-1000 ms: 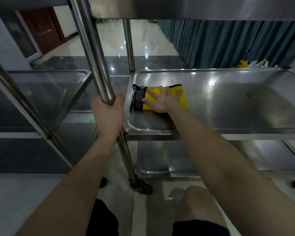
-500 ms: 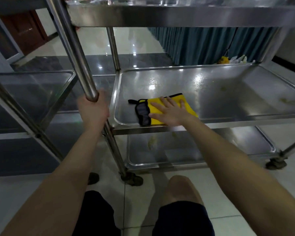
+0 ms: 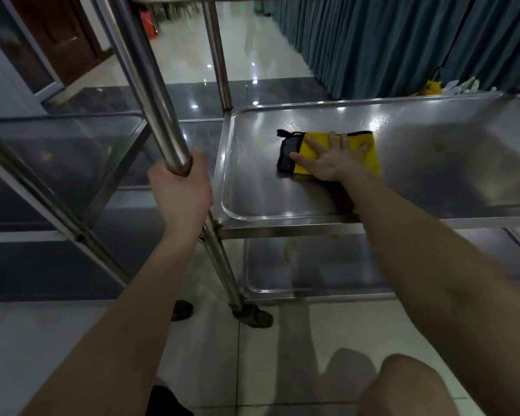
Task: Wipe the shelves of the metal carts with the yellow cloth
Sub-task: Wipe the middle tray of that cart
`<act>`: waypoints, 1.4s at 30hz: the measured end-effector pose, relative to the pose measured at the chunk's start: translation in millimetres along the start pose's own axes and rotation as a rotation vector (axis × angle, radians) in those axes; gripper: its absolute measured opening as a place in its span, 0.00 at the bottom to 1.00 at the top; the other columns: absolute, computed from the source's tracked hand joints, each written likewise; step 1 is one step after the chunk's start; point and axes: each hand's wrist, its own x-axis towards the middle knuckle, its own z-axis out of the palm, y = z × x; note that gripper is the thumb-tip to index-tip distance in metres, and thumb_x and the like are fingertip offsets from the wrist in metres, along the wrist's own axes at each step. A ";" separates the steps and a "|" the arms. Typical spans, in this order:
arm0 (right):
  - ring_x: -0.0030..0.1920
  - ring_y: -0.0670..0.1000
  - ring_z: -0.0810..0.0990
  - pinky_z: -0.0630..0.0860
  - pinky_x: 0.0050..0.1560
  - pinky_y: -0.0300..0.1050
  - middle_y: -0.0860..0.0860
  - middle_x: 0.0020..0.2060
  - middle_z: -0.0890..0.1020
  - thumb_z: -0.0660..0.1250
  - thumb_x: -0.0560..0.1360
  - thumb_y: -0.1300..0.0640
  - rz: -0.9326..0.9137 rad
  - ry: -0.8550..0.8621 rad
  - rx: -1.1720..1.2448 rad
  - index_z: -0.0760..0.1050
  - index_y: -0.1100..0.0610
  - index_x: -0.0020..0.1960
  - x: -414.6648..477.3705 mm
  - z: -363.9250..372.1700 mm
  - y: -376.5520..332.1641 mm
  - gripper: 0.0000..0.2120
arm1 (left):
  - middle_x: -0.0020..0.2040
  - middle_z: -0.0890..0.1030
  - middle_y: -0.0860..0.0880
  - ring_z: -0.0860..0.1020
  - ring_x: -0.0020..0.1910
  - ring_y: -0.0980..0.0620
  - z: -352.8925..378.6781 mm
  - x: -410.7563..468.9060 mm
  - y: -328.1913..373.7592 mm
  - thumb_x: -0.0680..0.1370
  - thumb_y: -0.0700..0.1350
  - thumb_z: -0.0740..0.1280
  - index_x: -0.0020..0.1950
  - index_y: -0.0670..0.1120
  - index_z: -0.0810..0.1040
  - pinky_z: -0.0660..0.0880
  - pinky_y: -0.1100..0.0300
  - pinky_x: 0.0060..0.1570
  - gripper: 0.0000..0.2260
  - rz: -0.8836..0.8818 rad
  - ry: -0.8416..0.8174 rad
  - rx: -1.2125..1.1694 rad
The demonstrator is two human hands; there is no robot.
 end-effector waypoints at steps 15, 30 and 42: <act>0.86 0.56 0.35 0.31 0.75 0.79 0.48 0.87 0.40 0.42 0.77 0.21 -0.301 -0.045 -0.038 0.43 0.27 0.83 -90.8 41.5 -111.9 0.36 | 0.29 0.72 0.35 0.73 0.27 0.46 -4.2 -6.4 24.4 0.73 0.57 0.69 0.28 0.54 0.73 0.77 0.41 0.29 0.16 -0.095 0.038 0.113; 0.86 0.52 0.39 0.33 0.78 0.75 0.44 0.87 0.43 0.42 0.71 0.17 0.022 0.004 0.025 0.43 0.25 0.81 -57.9 -4.4 174.1 0.40 | 0.27 0.69 0.48 0.69 0.24 0.50 0.3 2.7 13.8 0.75 0.49 0.71 0.27 0.52 0.71 0.68 0.55 0.27 0.18 -0.107 0.028 0.006; 0.85 0.68 0.40 0.32 0.71 0.85 0.60 0.87 0.44 0.42 0.76 0.20 -0.128 0.038 -0.011 0.47 0.33 0.85 -24.9 18.9 -61.3 0.40 | 0.23 0.70 0.53 0.67 0.19 0.54 -0.3 -8.7 16.9 0.79 0.46 0.69 0.29 0.54 0.75 0.66 0.61 0.23 0.18 -0.090 0.025 -0.067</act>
